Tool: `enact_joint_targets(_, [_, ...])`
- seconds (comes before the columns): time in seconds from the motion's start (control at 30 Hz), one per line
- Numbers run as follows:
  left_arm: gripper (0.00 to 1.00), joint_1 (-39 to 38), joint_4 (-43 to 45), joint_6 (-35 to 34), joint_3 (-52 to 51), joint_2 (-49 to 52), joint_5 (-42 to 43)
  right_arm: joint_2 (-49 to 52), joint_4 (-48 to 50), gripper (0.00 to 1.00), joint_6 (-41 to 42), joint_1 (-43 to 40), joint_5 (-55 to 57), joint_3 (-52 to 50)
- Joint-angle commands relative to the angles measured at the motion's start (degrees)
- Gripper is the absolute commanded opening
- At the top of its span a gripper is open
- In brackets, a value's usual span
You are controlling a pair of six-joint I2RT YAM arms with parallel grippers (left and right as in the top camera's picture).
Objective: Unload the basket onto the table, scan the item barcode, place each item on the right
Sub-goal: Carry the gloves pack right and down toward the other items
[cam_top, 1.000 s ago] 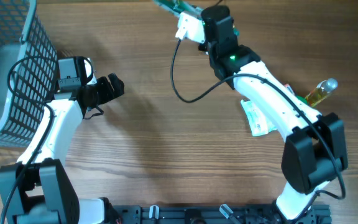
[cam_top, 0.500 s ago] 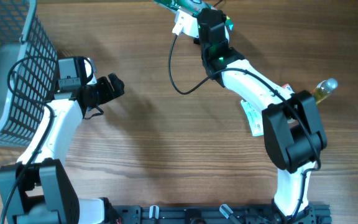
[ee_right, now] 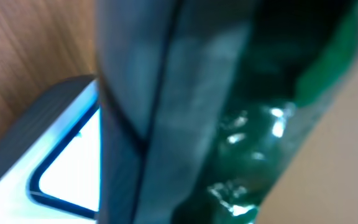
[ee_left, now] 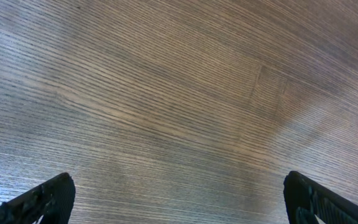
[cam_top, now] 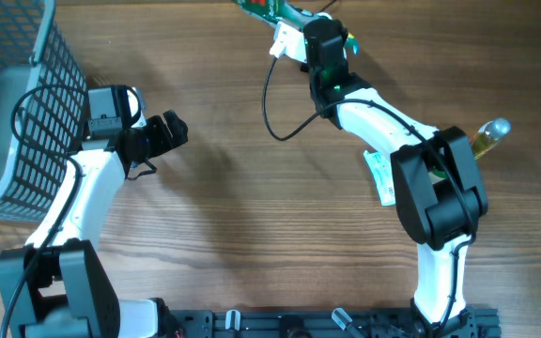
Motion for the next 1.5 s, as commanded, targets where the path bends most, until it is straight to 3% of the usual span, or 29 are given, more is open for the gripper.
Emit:
enact_joint_targets(0.0, [1.0,0.28,-0.02,0.5,-0.2,-0.42,-0.13,1.18,-2.73,0.05,7.63,0.11,-1.16,0.59])
enact_joint_targets(0.3, [1.0,0.28,-0.02,0.5,-0.2,-0.42,-0.13,1.16,-7.67,0.04,20.09,0.74,-5.38,0.59])
enact_joint_targets(0.5, [1.0,0.28,-0.02,0.5,-0.2,-0.42,-0.13,0.68,-9.49,0.04,21.79,0.74,-8.66,0.61])
enact_joint_targets(0.77, [1.0,0.28,-0.02,0.5,-0.2,-0.42,-0.13,-10.19,-10.95,0.04,21.73,0.68,-10.99,0.61])
enact_joint_targets(0.97, [1.0,0.28,-0.02,0.5,-0.2,-0.42,-0.11,-21.11,-24.55,0.04,31.89,0.52,-12.39,0.61])
enact_joint_targets(1.1, [1.0,0.28,-0.02,0.5,-0.2,-0.42,-0.13,-28.65,-46.31,0.04,55.45,-1.73,-12.5,0.59])
enact_joint_targets(1.2, [1.0,0.28,-0.02,0.5,-0.2,-0.42,-0.13,-29.4,-64.74,0.05,68.41,-4.33,-16.52,0.55])
enact_joint_targets(1.3, [1.0,0.28,-0.02,0.5,-0.2,-0.42,-0.13,-29.16,-77.46,0.05,71.89,-7.89,-20.02,-2.75])
enact_joint_targets(1.47, [1.0,0.28,-0.02,0.5,-0.2,-0.42,-0.13,-29.16,-79.52,0.07,73.29,-11.45,-20.0,-9.92])
